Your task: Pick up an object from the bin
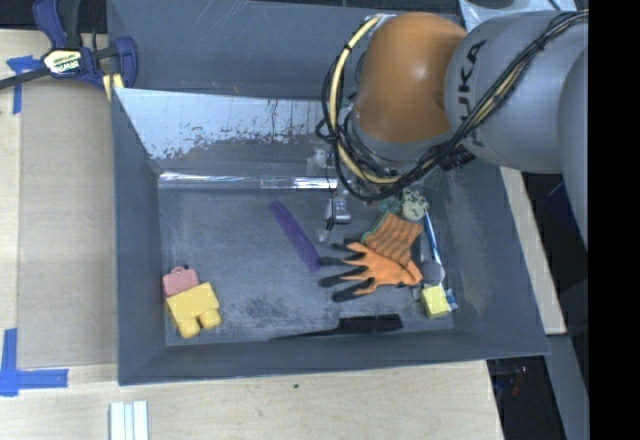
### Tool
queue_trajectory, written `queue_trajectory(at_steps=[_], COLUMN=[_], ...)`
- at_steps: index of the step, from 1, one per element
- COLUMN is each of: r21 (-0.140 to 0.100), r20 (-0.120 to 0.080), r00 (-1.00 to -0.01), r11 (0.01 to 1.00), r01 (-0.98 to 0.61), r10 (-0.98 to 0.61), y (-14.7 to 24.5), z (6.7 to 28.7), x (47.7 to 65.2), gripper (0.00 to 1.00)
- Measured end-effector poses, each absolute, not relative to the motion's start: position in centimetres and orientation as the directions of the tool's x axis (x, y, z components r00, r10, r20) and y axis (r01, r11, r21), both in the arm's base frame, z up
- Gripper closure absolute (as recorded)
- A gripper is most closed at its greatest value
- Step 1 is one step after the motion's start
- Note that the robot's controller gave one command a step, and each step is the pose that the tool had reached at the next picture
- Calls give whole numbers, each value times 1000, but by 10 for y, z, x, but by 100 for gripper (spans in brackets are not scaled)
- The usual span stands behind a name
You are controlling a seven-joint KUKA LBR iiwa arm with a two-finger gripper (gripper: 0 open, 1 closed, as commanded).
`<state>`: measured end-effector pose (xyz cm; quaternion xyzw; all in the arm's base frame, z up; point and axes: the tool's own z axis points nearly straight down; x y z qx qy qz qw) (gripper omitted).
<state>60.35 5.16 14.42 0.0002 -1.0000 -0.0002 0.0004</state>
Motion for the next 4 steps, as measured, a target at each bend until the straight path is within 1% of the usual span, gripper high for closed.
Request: queue_trajectory(at_steps=[1,2,3,4], r21=[1,-3,-1,-2], r20=[-4,-8,-5,-9], r00=[-1000,-925,-902,-967], r11=[1000,925,902,967], r01=[1,-381,-431,-254], r10=[1,-381,-431,-254], y=[51,-2,-30,-57], z=[146,96,97,99], x=[605,592,574,588], gripper=[0,0,0,0])
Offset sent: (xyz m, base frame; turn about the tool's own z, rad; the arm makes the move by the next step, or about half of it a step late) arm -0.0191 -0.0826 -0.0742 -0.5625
